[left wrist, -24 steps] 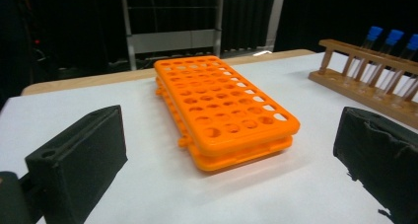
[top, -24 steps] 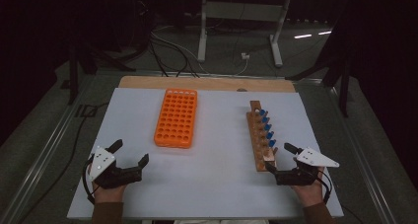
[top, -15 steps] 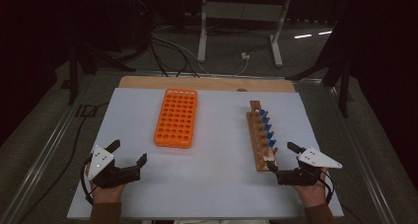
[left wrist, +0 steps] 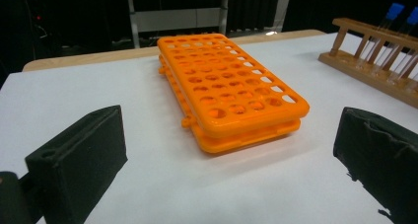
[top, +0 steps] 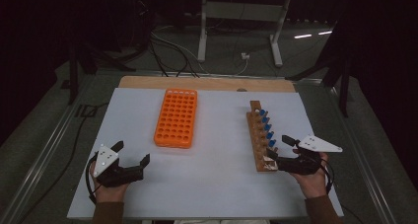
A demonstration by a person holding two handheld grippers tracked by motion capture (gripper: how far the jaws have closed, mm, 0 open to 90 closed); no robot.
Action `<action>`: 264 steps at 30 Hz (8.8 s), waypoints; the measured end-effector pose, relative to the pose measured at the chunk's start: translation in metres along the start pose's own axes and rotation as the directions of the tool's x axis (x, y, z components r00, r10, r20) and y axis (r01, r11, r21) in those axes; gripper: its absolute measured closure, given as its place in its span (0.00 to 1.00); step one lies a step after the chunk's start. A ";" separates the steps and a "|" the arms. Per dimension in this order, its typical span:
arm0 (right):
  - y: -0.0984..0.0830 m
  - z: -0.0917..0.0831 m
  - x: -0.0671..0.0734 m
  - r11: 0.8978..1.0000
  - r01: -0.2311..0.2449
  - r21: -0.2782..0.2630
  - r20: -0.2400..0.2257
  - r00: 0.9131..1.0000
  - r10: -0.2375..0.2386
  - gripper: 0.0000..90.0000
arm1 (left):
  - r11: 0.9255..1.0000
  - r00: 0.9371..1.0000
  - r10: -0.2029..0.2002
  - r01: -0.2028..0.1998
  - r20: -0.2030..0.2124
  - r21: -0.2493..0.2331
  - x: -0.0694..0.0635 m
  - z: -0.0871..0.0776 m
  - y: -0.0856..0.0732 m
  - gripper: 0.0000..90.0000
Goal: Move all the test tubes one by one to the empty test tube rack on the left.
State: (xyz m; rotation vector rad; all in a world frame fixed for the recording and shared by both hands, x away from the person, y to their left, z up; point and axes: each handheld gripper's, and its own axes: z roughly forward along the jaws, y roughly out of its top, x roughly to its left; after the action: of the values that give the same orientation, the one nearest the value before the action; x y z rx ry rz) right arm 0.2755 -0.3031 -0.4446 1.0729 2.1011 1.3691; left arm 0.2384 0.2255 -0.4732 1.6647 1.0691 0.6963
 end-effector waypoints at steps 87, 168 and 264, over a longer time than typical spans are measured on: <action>0.103 0.051 0.059 0.984 0.150 0.092 -0.160 0.978 -0.134 0.85 | 0.996 0.935 0.089 -0.089 0.344 -0.016 -0.104 0.098 0.079 0.17; 0.042 0.008 0.006 0.998 0.006 -0.058 0.053 0.999 -0.003 0.00 | 0.996 0.970 0.082 -0.085 0.230 0.005 -0.058 0.113 0.065 0.87; 0.007 0.043 -0.002 0.994 0.009 0.107 0.072 0.997 -0.017 0.73 | 0.997 0.985 -0.062 0.056 0.159 0.044 -0.050 0.095 0.035 0.01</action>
State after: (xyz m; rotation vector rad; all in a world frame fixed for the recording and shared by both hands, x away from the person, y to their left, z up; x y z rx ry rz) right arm 0.3090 -0.2787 -0.4567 1.1320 2.1441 1.2052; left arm 0.3066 0.1359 -0.4703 1.6851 1.0181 0.4968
